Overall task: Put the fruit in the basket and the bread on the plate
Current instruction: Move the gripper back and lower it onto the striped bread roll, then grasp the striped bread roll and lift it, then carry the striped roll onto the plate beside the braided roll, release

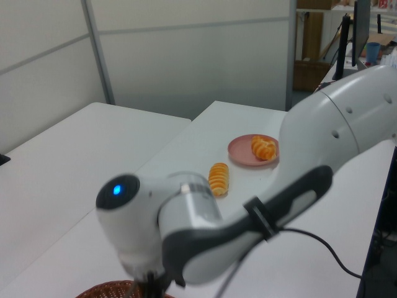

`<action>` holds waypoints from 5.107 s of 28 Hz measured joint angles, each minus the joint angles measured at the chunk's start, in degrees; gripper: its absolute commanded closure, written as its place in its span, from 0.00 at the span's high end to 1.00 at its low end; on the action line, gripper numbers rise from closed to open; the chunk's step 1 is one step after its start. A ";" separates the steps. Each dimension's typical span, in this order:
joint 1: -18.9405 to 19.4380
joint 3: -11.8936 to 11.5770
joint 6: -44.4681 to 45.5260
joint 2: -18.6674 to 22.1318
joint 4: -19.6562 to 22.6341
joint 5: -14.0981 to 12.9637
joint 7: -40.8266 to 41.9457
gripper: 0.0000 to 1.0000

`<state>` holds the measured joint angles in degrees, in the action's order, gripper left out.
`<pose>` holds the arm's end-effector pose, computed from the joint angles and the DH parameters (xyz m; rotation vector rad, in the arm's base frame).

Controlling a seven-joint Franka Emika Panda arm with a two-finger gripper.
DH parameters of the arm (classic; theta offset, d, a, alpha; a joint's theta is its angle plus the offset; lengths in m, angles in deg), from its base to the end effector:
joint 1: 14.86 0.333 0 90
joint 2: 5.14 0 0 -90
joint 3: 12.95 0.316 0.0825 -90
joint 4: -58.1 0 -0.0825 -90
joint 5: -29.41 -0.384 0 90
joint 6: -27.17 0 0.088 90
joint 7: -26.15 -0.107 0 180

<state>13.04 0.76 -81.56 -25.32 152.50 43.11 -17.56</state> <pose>0.5050 0.4048 0.4072 2.9768 0.0599 0.0435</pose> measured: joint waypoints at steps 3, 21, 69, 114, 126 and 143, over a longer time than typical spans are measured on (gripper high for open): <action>-2.67 -2.64 -0.01 0.21 -0.49 0.00 -0.12 1.00; -33.42 -5.45 -3.12 3.90 -0.98 -1.52 1.75 1.00; -44.69 -5.30 -22.35 -10.72 -0.67 4.69 1.72 0.39; -61.12 -5.66 -25.73 -10.00 -7.88 0.06 5.97 0.00; -59.62 -5.48 -25.71 -13.21 -7.54 3.24 7.17 1.00; -59.26 -3.57 -23.73 -9.65 -8.72 0.99 7.41 1.00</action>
<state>-46.21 -2.80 -105.28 -34.98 143.77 44.10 -10.15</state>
